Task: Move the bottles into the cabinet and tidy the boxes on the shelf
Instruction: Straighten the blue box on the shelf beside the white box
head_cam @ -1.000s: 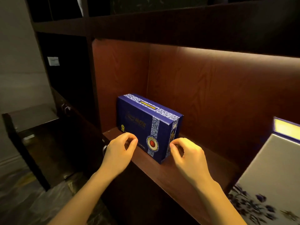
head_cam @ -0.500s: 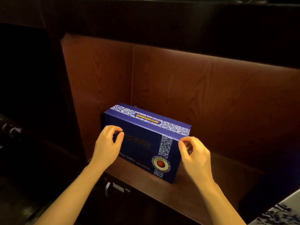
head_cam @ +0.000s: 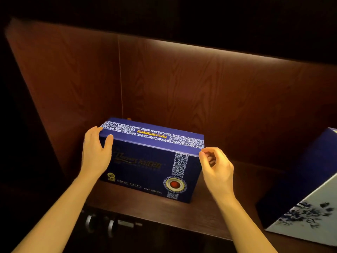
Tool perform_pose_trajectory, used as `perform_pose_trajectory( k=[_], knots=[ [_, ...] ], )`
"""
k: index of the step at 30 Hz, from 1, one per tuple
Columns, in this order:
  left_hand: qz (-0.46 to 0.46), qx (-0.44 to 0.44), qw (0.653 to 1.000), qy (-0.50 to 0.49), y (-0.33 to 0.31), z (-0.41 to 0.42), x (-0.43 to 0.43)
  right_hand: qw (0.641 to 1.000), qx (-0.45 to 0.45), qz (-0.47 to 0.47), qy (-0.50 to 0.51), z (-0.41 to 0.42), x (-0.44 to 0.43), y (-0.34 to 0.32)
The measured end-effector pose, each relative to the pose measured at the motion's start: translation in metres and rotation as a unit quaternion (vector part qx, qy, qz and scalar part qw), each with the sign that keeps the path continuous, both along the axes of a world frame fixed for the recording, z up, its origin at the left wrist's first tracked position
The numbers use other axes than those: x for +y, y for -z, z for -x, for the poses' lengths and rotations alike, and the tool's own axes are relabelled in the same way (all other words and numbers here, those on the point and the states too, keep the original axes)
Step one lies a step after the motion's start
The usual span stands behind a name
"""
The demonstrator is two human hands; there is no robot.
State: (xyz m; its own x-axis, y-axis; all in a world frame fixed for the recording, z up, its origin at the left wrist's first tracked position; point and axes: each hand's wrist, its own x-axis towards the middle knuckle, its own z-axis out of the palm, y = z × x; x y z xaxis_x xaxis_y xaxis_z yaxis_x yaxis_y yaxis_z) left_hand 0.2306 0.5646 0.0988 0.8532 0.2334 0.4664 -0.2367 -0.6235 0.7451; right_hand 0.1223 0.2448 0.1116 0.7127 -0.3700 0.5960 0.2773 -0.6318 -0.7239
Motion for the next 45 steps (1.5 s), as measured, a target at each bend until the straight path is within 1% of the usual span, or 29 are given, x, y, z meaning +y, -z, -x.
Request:
perform_pose_trajectory(
  k=[2, 4, 6, 8, 9, 12, 18, 22, 33, 45],
  knots=[
    [0.030, 0.000, 1.000, -0.001, 0.000, -0.006, 0.001, 0.999, 0.014, -0.025, 0.023, -0.004, -0.001, 0.002],
    [0.066, 0.035, 0.997, -0.010, 0.000, -0.012, 0.003, 0.995, 0.064, -0.066, 0.029, -0.010, -0.002, 0.006],
    [0.107, 0.082, 0.991, -0.015, 0.001, -0.018, 0.007, 0.983, 0.134, -0.126, 0.002, -0.015, 0.000, 0.010],
    [0.145, 0.101, 0.984, -0.013, 0.003, -0.025, 0.010, 0.962, 0.184, -0.200, -0.036, -0.020, 0.002, 0.013],
    [0.153, 0.102, 0.983, -0.014, 0.004, -0.027, 0.011, 0.954, 0.198, -0.221, -0.047, -0.022, 0.003, 0.015],
    [0.150, 0.102, 0.983, -0.018, 0.005, -0.030, 0.013, 0.956, 0.203, -0.204, -0.048, -0.023, 0.005, 0.017],
    [0.140, 0.103, 0.985, -0.021, 0.004, -0.029, 0.016, 0.957, 0.200, -0.202, -0.064, -0.022, 0.006, 0.017],
    [0.123, 0.104, 0.986, -0.029, 0.005, -0.026, 0.019, 0.962, 0.185, -0.190, -0.061, -0.022, 0.006, 0.017],
    [0.114, 0.092, 0.988, -0.042, 0.004, -0.007, 0.019, 0.961, 0.188, -0.193, -0.068, -0.016, -0.001, 0.018],
    [0.054, 0.085, 0.995, 0.002, 0.003, 0.024, -0.030, 0.959, 0.173, -0.224, -0.033, 0.020, -0.054, 0.022]
  ],
)
